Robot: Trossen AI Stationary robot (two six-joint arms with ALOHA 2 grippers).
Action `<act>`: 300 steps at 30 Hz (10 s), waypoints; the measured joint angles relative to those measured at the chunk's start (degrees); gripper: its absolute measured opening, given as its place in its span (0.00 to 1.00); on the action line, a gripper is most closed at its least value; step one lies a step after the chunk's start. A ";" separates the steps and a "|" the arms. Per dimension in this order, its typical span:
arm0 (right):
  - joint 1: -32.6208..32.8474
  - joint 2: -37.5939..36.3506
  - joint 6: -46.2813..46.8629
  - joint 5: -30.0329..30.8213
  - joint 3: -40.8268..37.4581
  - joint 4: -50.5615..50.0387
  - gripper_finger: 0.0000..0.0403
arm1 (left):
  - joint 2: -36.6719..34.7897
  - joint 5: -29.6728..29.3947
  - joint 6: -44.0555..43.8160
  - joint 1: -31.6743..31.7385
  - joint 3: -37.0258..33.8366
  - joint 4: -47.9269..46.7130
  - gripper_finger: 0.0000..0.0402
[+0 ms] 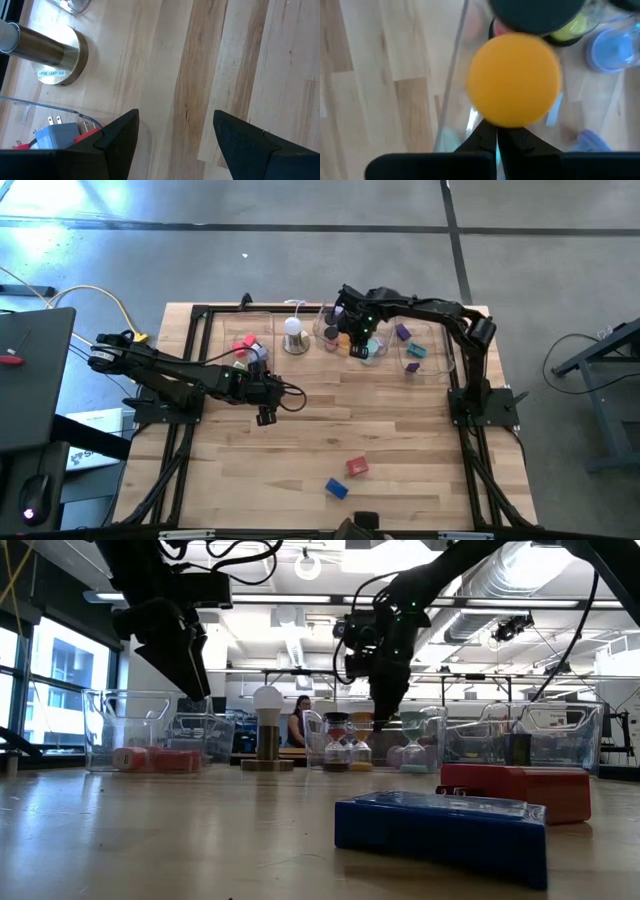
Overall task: Pick & Place Office items
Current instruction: Adjust the yellow hourglass on the middle transparent bin, then adjust the light blue hourglass on the middle transparent bin, then put the purple hourglass into the middle transparent bin
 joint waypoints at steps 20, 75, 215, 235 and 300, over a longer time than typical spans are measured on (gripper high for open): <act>-1.42 -0.73 4.95 7.11 -0.02 -1.83 0.00 | 0.00 0.00 -0.26 0.01 0.00 0.02 0.61; -2.18 2.23 4.26 -1.47 -0.09 -17.63 0.00 | 0.00 0.04 -0.22 0.01 0.00 0.21 0.61; -7.78 6.08 54.32 8.88 0.22 -2.75 0.66 | 0.02 4.52 3.05 0.01 0.00 1.31 0.61; -7.78 6.82 59.77 5.46 4.14 -4.46 0.66 | 0.01 4.85 3.04 0.01 0.00 1.33 0.61; -5.83 10.14 67.50 10.37 6.05 -4.69 0.52 | 0.02 6.31 2.69 -0.01 0.00 1.38 0.61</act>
